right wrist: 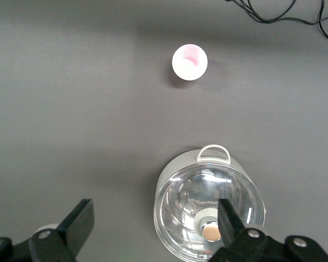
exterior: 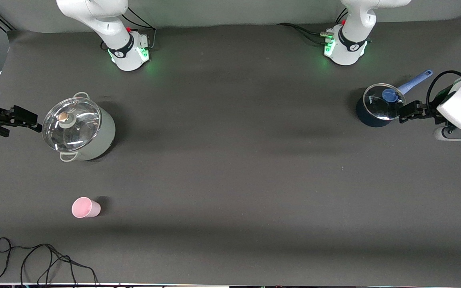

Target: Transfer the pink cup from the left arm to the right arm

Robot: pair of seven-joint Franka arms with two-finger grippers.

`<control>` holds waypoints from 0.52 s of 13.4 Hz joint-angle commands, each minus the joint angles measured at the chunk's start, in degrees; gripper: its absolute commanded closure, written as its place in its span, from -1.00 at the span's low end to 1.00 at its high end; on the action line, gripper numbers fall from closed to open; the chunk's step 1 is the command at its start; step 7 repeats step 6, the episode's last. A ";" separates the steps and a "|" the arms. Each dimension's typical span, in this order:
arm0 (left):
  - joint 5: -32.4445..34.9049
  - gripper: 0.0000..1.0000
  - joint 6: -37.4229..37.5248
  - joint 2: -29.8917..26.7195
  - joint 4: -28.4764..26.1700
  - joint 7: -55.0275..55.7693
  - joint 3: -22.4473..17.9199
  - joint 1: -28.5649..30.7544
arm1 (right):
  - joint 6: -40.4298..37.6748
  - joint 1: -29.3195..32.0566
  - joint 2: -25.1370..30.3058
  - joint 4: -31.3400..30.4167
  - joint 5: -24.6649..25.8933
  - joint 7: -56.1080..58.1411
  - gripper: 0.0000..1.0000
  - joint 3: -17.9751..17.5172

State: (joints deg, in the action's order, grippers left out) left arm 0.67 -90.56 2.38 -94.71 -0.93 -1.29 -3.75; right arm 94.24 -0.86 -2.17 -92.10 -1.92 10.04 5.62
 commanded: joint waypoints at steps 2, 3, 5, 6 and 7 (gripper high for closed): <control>-0.31 -1.00 0.91 0.52 1.28 -0.65 -0.29 -0.21 | -0.90 -0.29 -0.02 1.22 0.16 -1.08 -1.00 0.01; -0.31 -1.00 0.91 0.52 1.28 -0.65 -0.29 -0.21 | -0.90 -0.29 -0.03 1.31 0.16 -1.08 -1.00 0.01; -0.31 -1.00 0.91 0.52 1.28 -0.65 -0.29 -0.21 | -0.90 -0.29 -0.03 1.31 0.16 -0.99 -1.00 0.01; -0.40 -1.00 0.82 0.52 1.28 -0.65 -0.29 -0.30 | -0.82 -0.29 -0.11 1.31 0.16 -0.99 -1.00 0.01; -0.40 -1.00 0.82 0.52 1.28 -0.65 -0.29 -0.30 | -0.82 -0.29 -0.11 1.31 0.16 -0.99 -1.00 0.01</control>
